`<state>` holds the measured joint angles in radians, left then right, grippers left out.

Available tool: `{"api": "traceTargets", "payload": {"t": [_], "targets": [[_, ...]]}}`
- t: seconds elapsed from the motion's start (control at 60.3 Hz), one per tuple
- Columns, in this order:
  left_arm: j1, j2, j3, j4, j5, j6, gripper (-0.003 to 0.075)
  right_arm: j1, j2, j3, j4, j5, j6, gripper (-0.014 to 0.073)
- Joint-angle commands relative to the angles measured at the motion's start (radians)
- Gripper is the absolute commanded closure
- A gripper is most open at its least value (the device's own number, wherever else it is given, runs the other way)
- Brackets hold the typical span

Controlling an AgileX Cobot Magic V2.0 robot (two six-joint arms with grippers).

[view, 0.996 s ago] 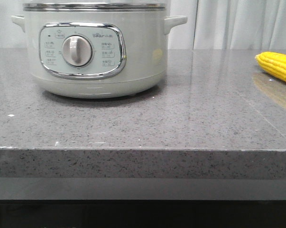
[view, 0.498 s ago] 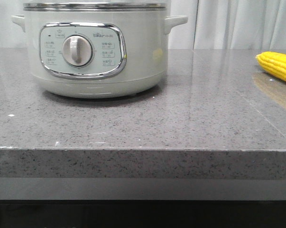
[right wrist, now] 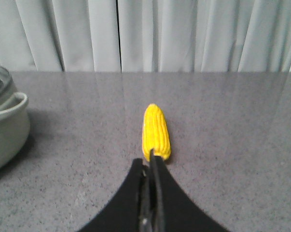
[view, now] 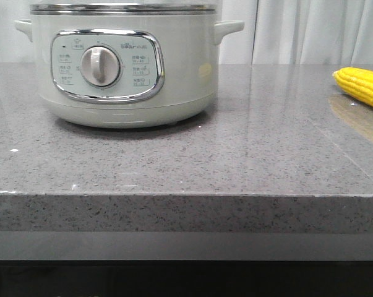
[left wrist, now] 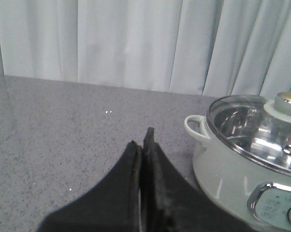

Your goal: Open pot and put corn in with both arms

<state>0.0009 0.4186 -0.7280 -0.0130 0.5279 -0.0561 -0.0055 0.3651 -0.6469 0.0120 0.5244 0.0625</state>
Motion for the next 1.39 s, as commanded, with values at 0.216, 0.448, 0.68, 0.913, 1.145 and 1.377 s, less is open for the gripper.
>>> {"api": "traceTargets", "payload": {"t": [0.216, 0.448, 0.68, 0.913, 1.145, 1.377], "targets": [[0.002, 0.123, -0.019, -0.007, -0.062, 0.000, 0.0741, -0.007, 0.180, -0.028, -0.012, -0.048, -0.010, 0.0713], [0.002, 0.164, -0.019, -0.003, -0.072, 0.000, 0.0724, -0.007, 0.265, -0.028, -0.012, -0.034, -0.010, 0.0691], [-0.024, 0.199, -0.019, 0.001, -0.120, 0.001, 0.0253, -0.007, 0.300, -0.028, -0.012, -0.030, -0.010, 0.0214], [-0.177, 0.275, -0.019, -0.005, -0.281, 0.001, 0.0176, -0.007, 0.301, -0.028, -0.012, -0.029, -0.010, 0.0036], [-0.361, 0.402, -0.076, -0.007, -0.434, 0.001, 0.0176, -0.007, 0.301, -0.028, -0.012, -0.029, -0.010, 0.0036], [-0.470, 0.605, -0.223, -0.007, -0.474, 0.001, 0.0176, -0.007, 0.301, -0.028, -0.002, -0.028, -0.010, 0.0036]]}}
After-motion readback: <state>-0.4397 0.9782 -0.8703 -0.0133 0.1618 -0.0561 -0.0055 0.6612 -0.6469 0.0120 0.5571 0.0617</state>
